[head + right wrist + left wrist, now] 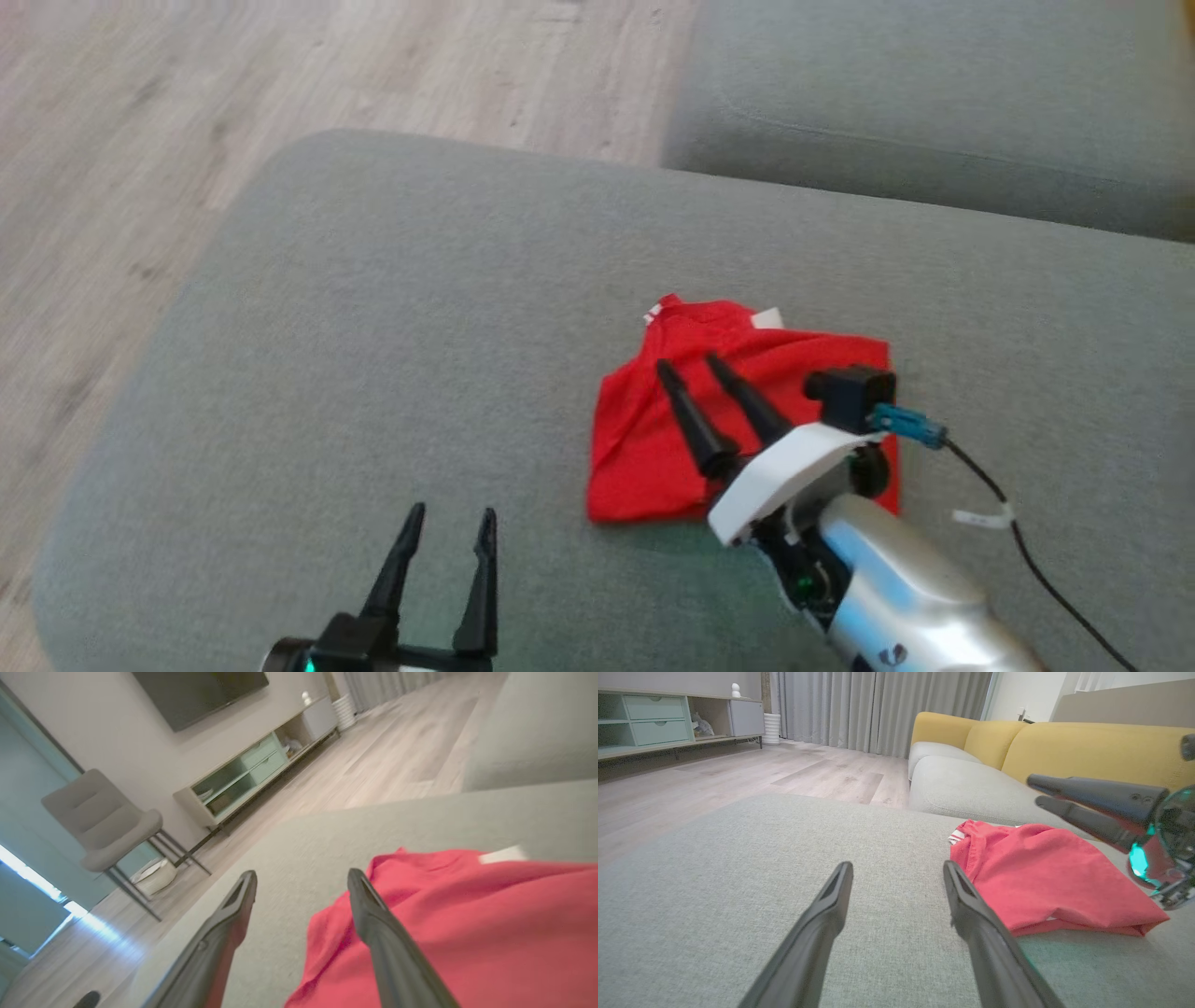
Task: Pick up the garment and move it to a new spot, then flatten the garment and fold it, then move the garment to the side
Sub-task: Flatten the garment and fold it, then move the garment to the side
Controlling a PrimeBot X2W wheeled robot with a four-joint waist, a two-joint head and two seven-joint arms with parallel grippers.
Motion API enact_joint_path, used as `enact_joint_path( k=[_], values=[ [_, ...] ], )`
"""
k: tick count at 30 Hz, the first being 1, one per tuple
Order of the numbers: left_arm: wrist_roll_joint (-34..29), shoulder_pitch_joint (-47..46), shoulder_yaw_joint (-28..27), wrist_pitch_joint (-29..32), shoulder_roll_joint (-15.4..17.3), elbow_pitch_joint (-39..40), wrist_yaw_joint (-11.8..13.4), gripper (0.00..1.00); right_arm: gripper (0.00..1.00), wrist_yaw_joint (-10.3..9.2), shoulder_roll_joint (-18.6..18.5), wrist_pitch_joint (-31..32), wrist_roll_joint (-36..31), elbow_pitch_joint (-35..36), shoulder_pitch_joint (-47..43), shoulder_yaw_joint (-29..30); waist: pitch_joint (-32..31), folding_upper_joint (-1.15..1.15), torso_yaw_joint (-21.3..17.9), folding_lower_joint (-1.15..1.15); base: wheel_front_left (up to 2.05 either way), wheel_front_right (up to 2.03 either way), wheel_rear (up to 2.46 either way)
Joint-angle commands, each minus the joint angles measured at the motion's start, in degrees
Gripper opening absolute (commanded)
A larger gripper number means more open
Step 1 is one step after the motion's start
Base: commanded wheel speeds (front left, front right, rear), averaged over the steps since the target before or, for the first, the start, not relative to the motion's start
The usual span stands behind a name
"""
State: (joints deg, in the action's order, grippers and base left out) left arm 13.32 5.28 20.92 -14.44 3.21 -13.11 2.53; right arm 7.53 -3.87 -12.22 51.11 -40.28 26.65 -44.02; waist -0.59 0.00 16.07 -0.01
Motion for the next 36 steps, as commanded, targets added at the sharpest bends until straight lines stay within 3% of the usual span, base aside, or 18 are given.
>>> enact_joint_path(
  k=[1, 4, 9, 12, 15, 22, 36],
  values=[
    [0.37, -1.28, -2.22, -0.56, -0.33, 2.15, 0.23, 1.00, 1.00, -0.04, 0.91, -1.37, -1.51, 0.77, 2.15, 0.86, -0.96, 0.00, -1.83, 0.01, 0.00, 0.00, 0.00],
    [0.65, -0.57, -3.02, -0.56, -0.33, 2.94, 0.84, 1.00, 1.00, -0.04, -1.78, -2.70, -8.66, 1.15, 0.43, 8.16, -1.82, 0.00, -4.86, 0.01, 0.00, 0.00, 0.00],
    [1.33, -0.03, -4.43, -0.56, -0.33, 3.80, 1.97, 1.00, 1.00, -0.04, -4.99, -2.75, -21.52, 10.53, -9.68, 24.63, -2.73, 0.00, -7.87, 0.01, 0.00, 0.00, 0.00],
    [1.85, 0.33, -5.17, -0.56, -0.33, 4.37, 2.74, 1.00, 1.00, -0.04, -4.35, -2.76, -28.27, 16.07, -17.32, 32.29, -3.41, 0.00, -8.92, 0.01, 0.00, 0.00, 0.00],
    [1.98, 1.17, -6.14, -0.56, -0.34, 4.72, 3.50, 1.00, 1.00, -0.04, -3.18, -2.76, -33.18, 20.35, -23.99, 36.26, -4.57, 0.00, -9.78, 0.01, 0.00, 0.00, 0.00],
    [1.49, 3.61, -8.16, -0.56, -0.34, 4.90, 4.22, 1.00, 1.00, -0.04, -0.89, -2.77, -38.24, 24.54, -32.72, 37.24, -6.34, 0.00, -11.15, 0.01, 0.00, 0.00, 0.00],
    [-0.50, 5.19, -9.23, -0.56, -0.34, 4.19, 3.65, 1.00, 1.00, -0.04, -0.20, -2.77, -41.29, 25.43, -34.62, 35.93, -6.81, 0.00, -11.39, 0.01, 0.00, 0.00, 0.00]
  ],
)
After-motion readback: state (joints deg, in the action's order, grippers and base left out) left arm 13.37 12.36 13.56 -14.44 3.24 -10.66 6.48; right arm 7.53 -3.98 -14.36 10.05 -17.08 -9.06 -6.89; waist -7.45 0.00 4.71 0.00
